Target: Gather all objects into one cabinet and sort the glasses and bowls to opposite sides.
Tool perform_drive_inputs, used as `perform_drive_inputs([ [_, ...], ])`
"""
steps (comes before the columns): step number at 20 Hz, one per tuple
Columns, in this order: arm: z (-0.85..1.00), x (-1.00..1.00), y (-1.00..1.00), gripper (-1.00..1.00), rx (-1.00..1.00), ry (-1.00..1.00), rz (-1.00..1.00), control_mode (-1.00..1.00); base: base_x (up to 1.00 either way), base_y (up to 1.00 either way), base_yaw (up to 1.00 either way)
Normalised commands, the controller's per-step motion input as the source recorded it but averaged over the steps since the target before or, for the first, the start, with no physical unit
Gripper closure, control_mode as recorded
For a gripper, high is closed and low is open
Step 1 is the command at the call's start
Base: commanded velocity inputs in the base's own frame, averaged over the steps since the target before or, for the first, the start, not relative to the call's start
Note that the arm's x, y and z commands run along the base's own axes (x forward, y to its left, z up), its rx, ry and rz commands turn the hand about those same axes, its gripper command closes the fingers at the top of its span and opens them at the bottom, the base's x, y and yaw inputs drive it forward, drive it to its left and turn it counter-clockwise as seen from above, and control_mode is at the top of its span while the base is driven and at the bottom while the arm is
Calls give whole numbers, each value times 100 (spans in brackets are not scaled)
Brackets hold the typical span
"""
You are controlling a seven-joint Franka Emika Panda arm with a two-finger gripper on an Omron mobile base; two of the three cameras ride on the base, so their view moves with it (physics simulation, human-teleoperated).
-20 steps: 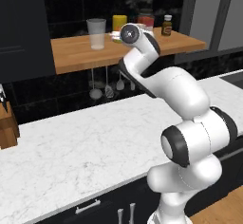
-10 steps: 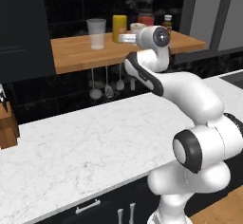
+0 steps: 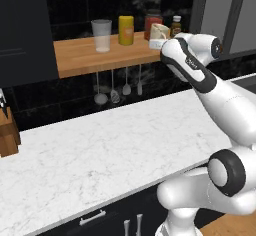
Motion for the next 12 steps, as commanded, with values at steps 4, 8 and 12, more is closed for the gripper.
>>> perform_drive_inputs([
  [4, 82, -82, -20, 100, 1, 0, 7, -100, 0, 0, 0],
  [8, 94, -88, -15, 100, 0, 1, 2, -100, 0, 0, 0],
  [12, 37, -96, -19, 100, 0, 1, 0, -100, 0, 0, 0],
])
